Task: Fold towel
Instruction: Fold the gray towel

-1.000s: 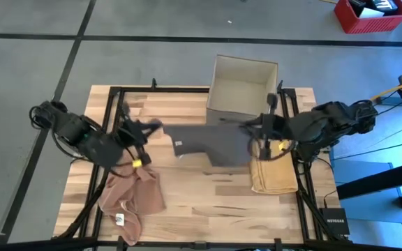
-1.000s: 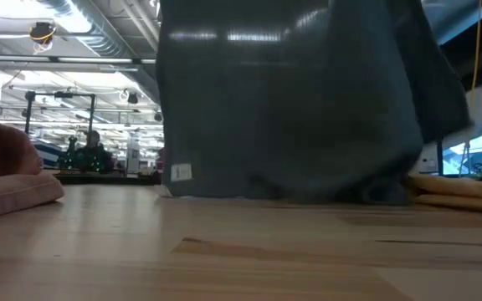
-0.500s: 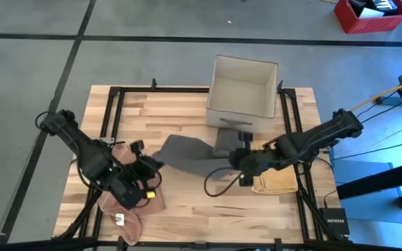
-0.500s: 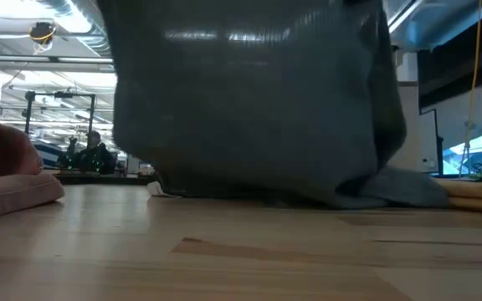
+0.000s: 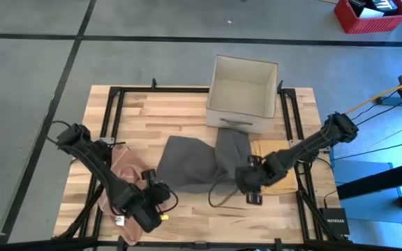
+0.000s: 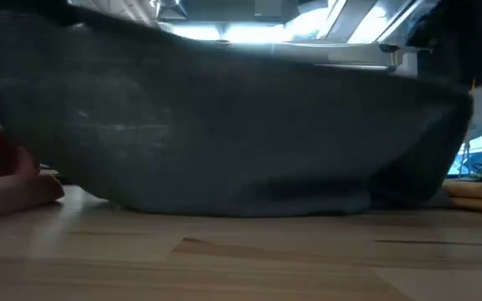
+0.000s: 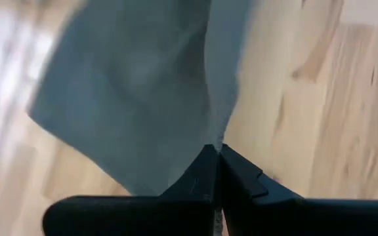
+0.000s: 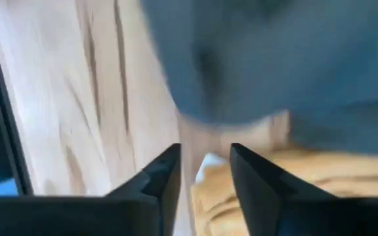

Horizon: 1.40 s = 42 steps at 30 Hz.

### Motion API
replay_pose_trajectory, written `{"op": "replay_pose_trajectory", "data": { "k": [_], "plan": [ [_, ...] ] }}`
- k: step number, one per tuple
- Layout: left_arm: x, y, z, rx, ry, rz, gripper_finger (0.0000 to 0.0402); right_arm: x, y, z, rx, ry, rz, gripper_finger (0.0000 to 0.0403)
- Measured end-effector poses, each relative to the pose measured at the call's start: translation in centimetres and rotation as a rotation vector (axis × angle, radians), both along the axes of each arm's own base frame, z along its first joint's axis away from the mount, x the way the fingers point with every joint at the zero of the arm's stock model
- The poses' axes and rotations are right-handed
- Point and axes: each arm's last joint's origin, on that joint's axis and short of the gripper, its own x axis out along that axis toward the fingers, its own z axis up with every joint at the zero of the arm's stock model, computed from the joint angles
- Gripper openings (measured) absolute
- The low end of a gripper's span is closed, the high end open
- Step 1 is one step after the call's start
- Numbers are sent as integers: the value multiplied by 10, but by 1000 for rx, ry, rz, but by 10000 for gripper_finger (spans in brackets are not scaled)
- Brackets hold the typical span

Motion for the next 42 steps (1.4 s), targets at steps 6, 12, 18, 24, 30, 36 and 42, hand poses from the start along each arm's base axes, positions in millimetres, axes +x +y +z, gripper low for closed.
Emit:
{"op": "replay_pose_trajectory", "data": {
  "k": [6, 12, 18, 24, 30, 36, 42],
  "plan": [
    [-7, -19, -12, -29, -17, 32, 1, -14, 29, -1, -162, -123, 52, 175],
    [15, -21, -5, -21, -216, -11, 1, -13, 67, 4, -245, -461, 119, 181],
    [51, -2, -1, -36, -303, -20, 1, 11, 103, 0, -387, -807, 169, 182],
    [82, 23, 13, -54, -349, -64, 1, 46, 99, -17, -483, -869, 190, 182],
    [93, 39, 22, -28, -347, -78, 1, 67, 72, -18, -381, -852, 18, 182],
    [105, 53, 36, -136, -313, -189, 1, 74, 59, -20, -334, -819, -33, 176],
    [106, 55, 39, -127, -313, -246, 1, 71, 61, -22, -355, -783, 34, 71]
  ]
}}
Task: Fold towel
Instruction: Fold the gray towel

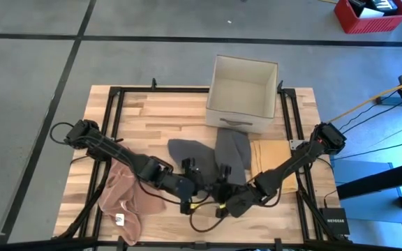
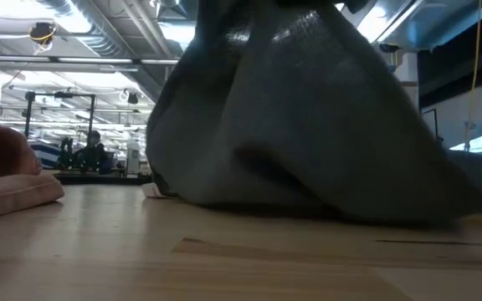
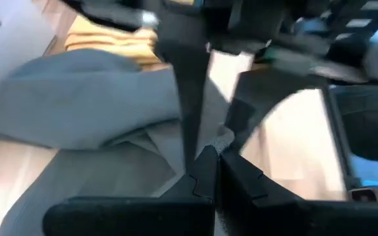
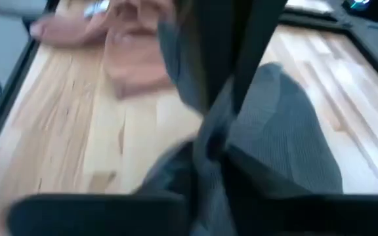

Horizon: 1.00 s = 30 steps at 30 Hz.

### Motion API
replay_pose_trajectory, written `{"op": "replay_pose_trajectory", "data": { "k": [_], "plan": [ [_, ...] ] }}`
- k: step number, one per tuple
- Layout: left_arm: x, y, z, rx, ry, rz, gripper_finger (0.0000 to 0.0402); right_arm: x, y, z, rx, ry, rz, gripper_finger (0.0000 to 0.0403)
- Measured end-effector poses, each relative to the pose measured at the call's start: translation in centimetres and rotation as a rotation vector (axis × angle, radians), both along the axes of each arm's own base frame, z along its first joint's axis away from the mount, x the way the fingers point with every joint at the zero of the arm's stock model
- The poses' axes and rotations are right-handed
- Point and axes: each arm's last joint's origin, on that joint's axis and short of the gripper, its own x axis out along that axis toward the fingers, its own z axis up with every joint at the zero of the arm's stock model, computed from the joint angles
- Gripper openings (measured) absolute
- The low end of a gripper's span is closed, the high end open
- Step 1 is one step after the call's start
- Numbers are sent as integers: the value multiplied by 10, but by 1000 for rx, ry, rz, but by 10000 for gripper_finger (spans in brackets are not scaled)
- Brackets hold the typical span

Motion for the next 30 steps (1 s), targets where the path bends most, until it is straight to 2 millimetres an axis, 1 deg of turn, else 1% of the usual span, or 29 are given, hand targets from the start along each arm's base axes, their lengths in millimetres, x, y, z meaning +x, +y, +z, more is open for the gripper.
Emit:
{"op": "replay_pose_trajectory", "data": {
  "k": [2, 3, 6, 9, 11, 14, 18, 23, 26, 30],
  "plan": [
    [2, -1, -1, 17, -12, -17, 1, -2, -1, -3, -17, 40, 14, 23],
    [4, -2, -3, 45, -22, -32, 1, -3, -2, -4, -35, 52, 21, 13],
    [15, 2, -8, 61, -54, -18, 10, -6, 1, -4, -51, 65, 32, 18],
    [15, 9, -10, 72, -25, 6, 40, -17, 7, -3, -83, 96, 55, 7],
    [11, 11, -14, 83, 31, 20, 67, -28, 12, 0, -93, 123, 67, 6],
    [0, 11, -18, 92, 122, 41, 107, -49, 22, -3, -96, 195, 65, 7],
    [-13, 11, -21, 113, 220, 88, 139, -80, 37, -10, -85, 247, 9, 5],
    [-22, 13, -43, 141, 289, 144, 150, -114, 48, -34, -44, 210, -75, 3],
    [-30, 16, -64, 145, 342, 186, 150, -130, 48, -49, -34, 165, -126, 4],
    [-43, 22, -93, 131, 419, 277, 150, -139, 42, -61, -49, 155, -160, 3]
  ]
}}
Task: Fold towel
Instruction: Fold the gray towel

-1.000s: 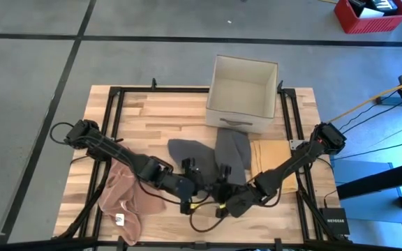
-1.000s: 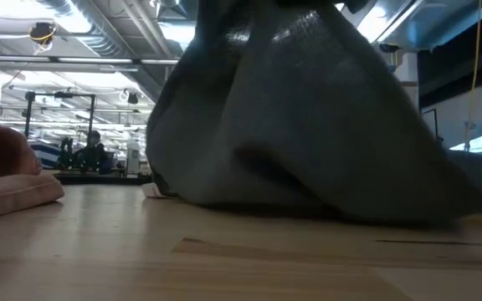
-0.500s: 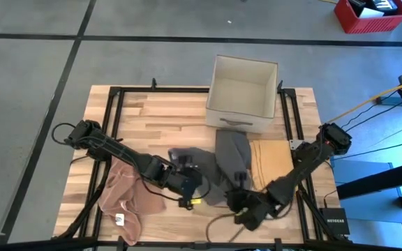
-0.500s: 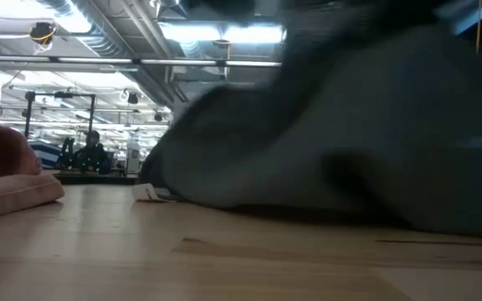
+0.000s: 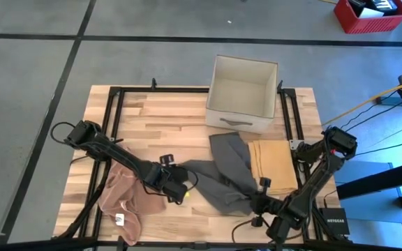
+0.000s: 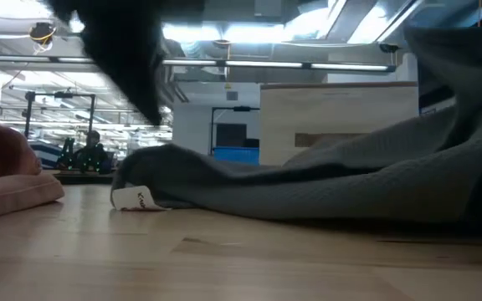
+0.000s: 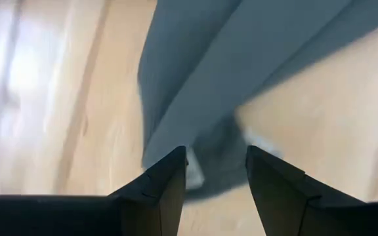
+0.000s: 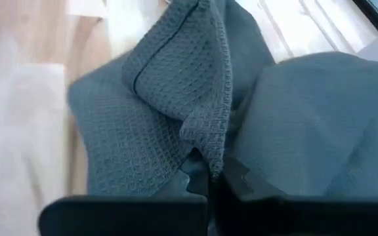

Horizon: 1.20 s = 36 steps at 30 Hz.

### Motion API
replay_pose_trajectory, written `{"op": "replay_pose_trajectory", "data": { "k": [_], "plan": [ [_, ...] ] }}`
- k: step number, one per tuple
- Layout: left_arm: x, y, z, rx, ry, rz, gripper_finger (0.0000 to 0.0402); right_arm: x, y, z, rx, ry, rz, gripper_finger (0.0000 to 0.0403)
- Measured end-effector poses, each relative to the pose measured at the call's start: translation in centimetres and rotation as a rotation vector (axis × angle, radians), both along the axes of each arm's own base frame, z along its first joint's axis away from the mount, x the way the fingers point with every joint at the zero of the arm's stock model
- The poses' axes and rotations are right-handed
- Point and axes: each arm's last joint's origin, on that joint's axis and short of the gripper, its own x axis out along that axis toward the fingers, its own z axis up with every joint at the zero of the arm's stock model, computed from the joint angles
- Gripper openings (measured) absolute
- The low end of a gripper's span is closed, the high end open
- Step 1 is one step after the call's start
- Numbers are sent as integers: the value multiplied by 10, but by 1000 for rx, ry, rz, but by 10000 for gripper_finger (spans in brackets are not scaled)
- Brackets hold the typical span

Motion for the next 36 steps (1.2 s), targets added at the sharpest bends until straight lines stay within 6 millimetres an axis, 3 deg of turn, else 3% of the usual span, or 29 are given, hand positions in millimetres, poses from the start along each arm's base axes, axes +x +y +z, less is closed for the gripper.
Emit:
{"op": "replay_pose_trajectory", "data": {
  "k": [8, 14, 21, 29, 36],
  "plan": [
    [-28, 8, -44, -114, 59, 350, 150, 7, -6, -1, -6, 2, -20, 4],
    [-24, 8, -66, -224, -36, 260, 150, 8, -6, -1, -5, 4, -22, 4],
    [-17, 14, -69, -255, -87, 256, 150, 8, -6, -1, -6, 5, -21, 5],
    [-16, 1, -56, -359, -137, 174, 150, 8, -6, -1, -11, 8, -17, 5],
    [-11, 15, -57, -297, -210, 301, 150, 8, -6, -1, -10, 2, -17, 5]
  ]
}}
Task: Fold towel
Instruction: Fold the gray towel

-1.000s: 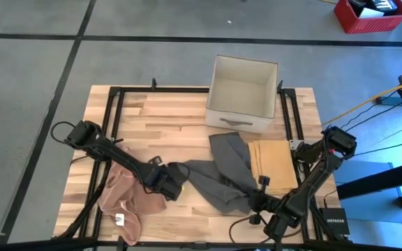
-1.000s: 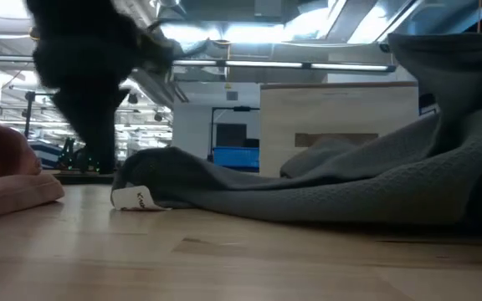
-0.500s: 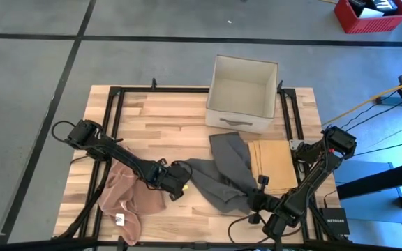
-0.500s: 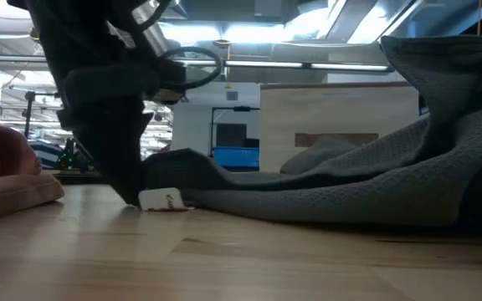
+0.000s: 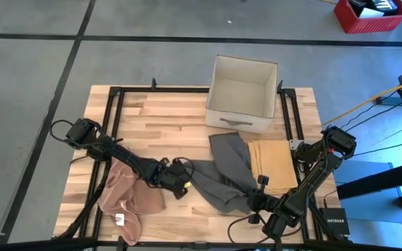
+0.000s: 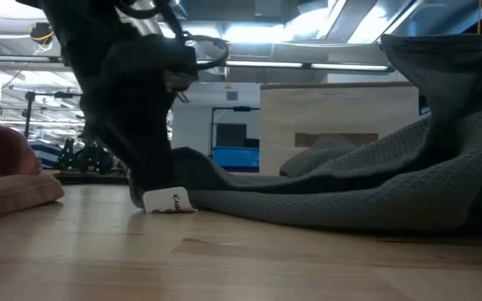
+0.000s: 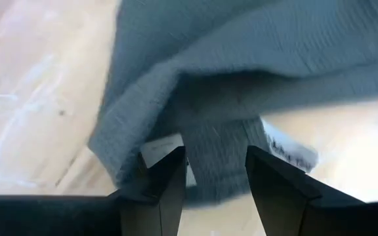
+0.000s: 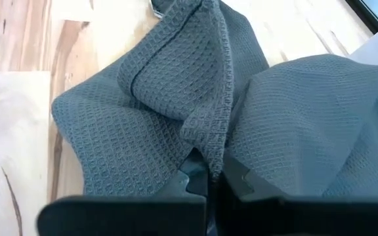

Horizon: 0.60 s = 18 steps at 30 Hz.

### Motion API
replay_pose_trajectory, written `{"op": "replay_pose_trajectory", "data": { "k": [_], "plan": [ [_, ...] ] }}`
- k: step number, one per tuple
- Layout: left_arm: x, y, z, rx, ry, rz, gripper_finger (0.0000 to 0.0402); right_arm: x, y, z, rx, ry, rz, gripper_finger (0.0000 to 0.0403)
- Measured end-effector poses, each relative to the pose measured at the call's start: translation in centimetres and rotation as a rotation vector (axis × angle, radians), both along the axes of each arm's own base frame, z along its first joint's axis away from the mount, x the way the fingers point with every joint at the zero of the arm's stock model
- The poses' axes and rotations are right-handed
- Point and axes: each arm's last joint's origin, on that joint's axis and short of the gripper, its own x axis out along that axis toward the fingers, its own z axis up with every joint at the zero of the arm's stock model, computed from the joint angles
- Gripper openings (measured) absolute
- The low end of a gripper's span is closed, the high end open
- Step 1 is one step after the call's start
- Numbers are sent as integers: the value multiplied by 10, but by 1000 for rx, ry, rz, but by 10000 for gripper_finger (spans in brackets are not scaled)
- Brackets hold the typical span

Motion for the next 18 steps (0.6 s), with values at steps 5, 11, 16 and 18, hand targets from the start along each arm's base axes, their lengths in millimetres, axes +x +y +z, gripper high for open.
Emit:
{"op": "replay_pose_trajectory", "data": {
  "k": [5, 11, 16, 18],
  "plan": [
    [0, 0, 0, -23, -13, 59, 150, 1, 1, 0, -2, -1, 16, 5],
    [-14, -6, 13, -43, 8, 76, 150, 1, 1, 0, -2, 1, 17, 5],
    [-29, -25, 34, -129, -78, 115, 150, 1, 1, 0, -2, 2, 18, 5],
    [-34, -35, 33, -143, -104, 164, 150, 1, 1, 0, -2, 2, 18, 5]
  ]
}}
